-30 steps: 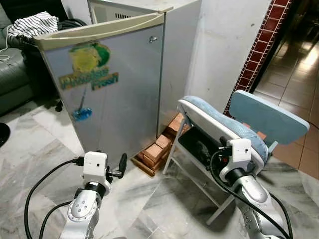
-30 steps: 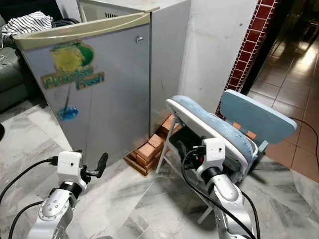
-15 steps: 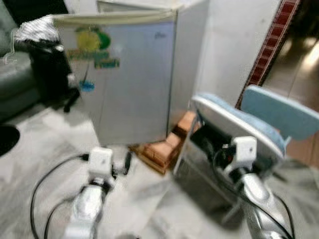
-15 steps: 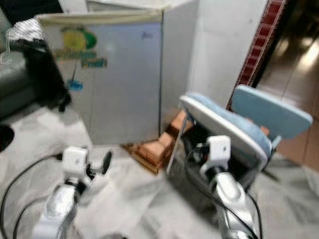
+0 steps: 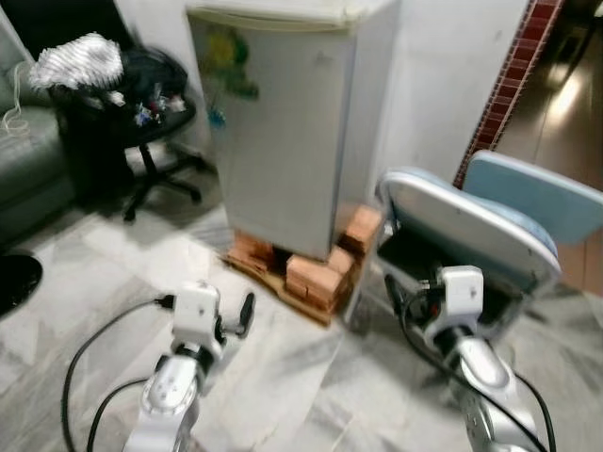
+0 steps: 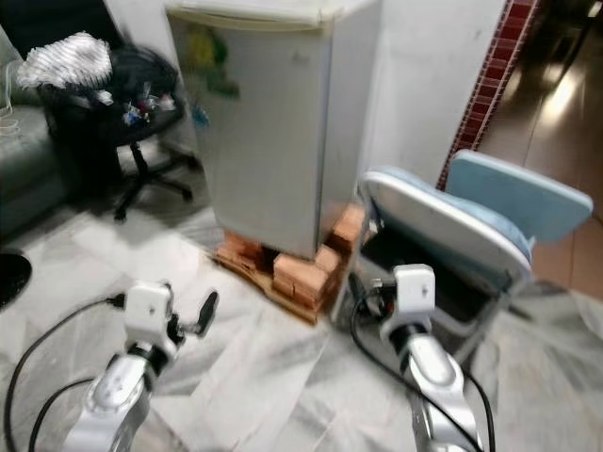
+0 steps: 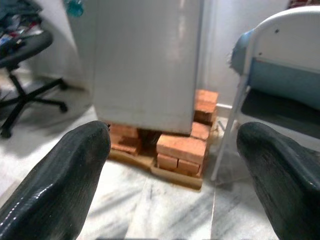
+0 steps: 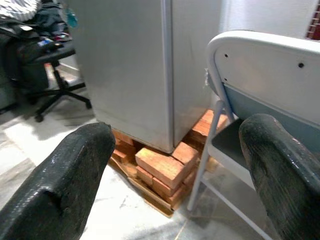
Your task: Restocking fridge
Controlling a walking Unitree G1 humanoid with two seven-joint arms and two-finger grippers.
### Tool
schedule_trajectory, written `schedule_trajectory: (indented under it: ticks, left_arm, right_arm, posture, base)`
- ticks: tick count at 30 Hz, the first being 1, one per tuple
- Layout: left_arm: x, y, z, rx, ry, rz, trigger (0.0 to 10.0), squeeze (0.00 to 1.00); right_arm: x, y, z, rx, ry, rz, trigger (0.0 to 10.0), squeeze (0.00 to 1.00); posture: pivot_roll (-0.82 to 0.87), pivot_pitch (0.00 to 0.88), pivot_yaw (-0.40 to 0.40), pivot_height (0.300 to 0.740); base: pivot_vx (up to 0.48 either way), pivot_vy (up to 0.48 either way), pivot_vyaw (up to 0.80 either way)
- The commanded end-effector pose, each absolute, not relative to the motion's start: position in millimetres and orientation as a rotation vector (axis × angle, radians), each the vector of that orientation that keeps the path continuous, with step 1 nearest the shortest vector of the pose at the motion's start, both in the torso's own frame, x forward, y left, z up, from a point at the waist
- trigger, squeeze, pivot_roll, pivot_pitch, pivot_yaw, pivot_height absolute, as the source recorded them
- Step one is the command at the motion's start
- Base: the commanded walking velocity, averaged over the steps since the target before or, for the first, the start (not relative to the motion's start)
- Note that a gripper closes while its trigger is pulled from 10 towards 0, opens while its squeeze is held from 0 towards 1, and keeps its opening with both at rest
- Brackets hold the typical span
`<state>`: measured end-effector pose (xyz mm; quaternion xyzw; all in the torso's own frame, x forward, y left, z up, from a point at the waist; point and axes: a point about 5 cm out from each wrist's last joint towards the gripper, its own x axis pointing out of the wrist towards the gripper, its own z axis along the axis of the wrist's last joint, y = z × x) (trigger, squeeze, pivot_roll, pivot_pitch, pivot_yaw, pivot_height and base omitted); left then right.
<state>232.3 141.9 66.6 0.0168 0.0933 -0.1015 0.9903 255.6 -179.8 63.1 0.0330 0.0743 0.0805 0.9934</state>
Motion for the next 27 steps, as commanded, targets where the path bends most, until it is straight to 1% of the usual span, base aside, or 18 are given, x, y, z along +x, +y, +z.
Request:
schedule_trajectory:
  ticks: [1,15,22,27]
  left_arm:
    - [233,149,67,0.050,0.190,-0.189,10.0,0.00]
    - [238,152,66,0.051,0.178,-0.188,10.0,0.00]
    - [241,153,67,0.049,0.171,-0.194,10.0,0.00]
    - [242,152,66,0.053,0.169,-0.201,10.0,0.00]
  right_arm:
    - [260,-174,69,0.069,0.120,0.170,10.0,0.00]
    - [261,-179,68,0.062,0.121,0.156,10.0,0.00]
    - [253,-187,64,0.062,0.134,0.123,10.0,0.00]
    - [251,-188,64,0.064,0.132,0.113,10.0,0.00]
  posture:
    - [0.02,0.018,0.007,0.740]
    - [0.01,0.006,0.001,0.740]
    - [0.00,0.000,0.005,0.740]
    - [0.00,0.000,0.008,0.740]
  base:
    - [0.000,0.480,-0.80]
    - [0.000,0.480,-0.80]
    - [0.000,0.480,-0.80]
    - [0.000,0.480,-0.80]
